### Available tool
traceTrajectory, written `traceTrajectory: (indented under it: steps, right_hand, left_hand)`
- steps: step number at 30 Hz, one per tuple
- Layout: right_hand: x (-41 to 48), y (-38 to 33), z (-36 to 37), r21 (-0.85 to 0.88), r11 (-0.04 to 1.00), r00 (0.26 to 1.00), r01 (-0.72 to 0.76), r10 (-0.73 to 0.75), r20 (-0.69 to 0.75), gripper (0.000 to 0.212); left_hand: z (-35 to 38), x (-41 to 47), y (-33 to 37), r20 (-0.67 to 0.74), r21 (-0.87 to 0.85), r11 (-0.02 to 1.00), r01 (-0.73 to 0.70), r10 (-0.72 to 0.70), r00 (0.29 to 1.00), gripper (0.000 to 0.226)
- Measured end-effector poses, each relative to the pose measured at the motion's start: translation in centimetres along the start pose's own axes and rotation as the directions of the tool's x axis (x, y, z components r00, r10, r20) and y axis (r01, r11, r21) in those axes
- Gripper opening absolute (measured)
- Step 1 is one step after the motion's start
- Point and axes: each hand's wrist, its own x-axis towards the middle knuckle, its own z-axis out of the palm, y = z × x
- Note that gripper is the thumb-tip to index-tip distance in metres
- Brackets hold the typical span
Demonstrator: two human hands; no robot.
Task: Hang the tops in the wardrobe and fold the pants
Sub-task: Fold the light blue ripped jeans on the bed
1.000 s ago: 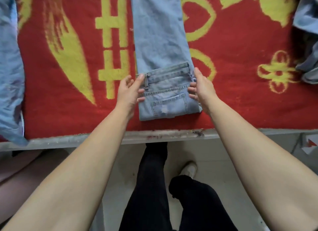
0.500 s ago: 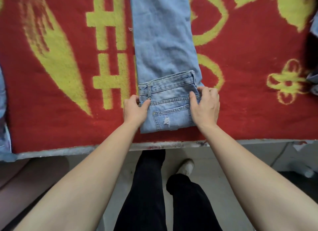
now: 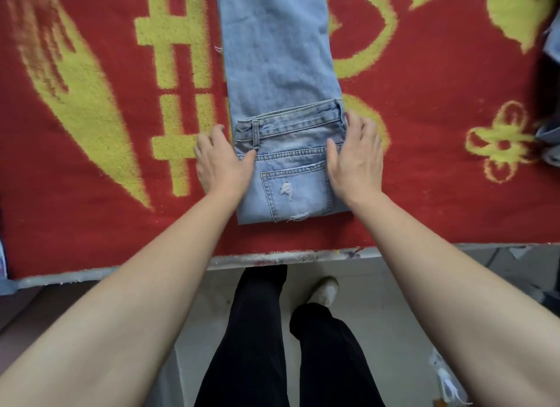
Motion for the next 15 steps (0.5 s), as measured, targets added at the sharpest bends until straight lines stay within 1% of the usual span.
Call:
traceTrajectory:
  steps: [1,2,3,4,5,6,7,8,9,10,11,12,15]
  right_hand:
    - [-0.9,0.3,0.0,-0.053,0.992,0.993,0.115,-0.116,-0.028,0.059]
    - [-2.0,0.7,0.1,-0.082,0.973,0.976,0.217,-0.219,-0.014,0.06]
    - [-3.2,1.1,0.3,-0.098,0.948,0.953,0.304,-0.302,0.033,0.062]
    - [-4.4,1.8,0.5,-0.112,0.922,0.927,0.371,-0.361,0.104,0.067]
    - [-5.4,2.5,0.9,-0.13,0.899,0.9,0.419,-0.393,0.188,0.074]
    - [-6.2,3.2,1.3,-0.156,0.877,0.873,0.455,-0.404,0.275,0.084]
    - [-6.8,3.6,1.6,-0.19,0.855,0.846,0.483,-0.399,0.353,0.094]
    - [-6.9,3.9,1.8,-0.228,0.834,0.826,0.502,-0.384,0.412,0.103]
    - [-6.7,4.0,1.9,-0.271,0.815,0.816,0.512,-0.364,0.45,0.11]
    - [-6.3,3.9,2.0,-0.318,0.794,0.811,0.519,-0.339,0.478,0.113]
    - [-6.0,3.7,2.0,-0.36,0.773,0.81,0.523,-0.32,0.491,0.109]
    - [-5.7,3.6,2.1,-0.385,0.756,0.813,0.529,-0.323,0.483,0.101]
    - [-5.5,3.4,1.5,-0.38,0.757,0.826,0.531,-0.364,0.429,0.08]
  left_hand:
    - [-0.2,-1.0,-0.2,-0.104,0.065,0.976,-0.21,0.216,0.971,0.051]
    - [-0.2,-2.1,-0.6,-0.155,0.103,0.911,-0.399,0.411,0.898,0.043]
    - [0.0,-3.2,-1.1,-0.128,0.133,0.827,-0.546,0.56,0.818,0.04]
    - [0.5,-4.3,-1.7,-0.024,0.151,0.759,-0.633,0.643,0.765,0.045]
    - [1.0,-5.2,-2.4,0.144,0.174,0.726,-0.666,0.65,0.746,0.059]
    - [1.5,-6.0,-3.0,0.321,0.216,0.706,-0.674,0.601,0.732,0.078]
    - [2.2,-6.4,-3.6,0.459,0.27,0.676,-0.686,0.536,0.709,0.094]
    - [2.7,-6.5,-4.1,0.538,0.318,0.637,-0.702,0.488,0.687,0.104]
    - [3.1,-6.5,-4.4,0.564,0.345,0.612,-0.711,0.47,0.679,0.108]
    - [3.3,-6.4,-4.5,0.557,0.351,0.61,-0.711,0.474,0.682,0.107]
    - [3.4,-6.3,-4.4,0.533,0.348,0.625,-0.699,0.482,0.696,0.101]
    - [3.4,-6.3,-4.1,0.501,0.343,0.644,-0.684,0.49,0.713,0.093]
    - [3.1,-6.3,-2.8,0.443,0.339,0.686,-0.643,0.487,0.753,0.074]
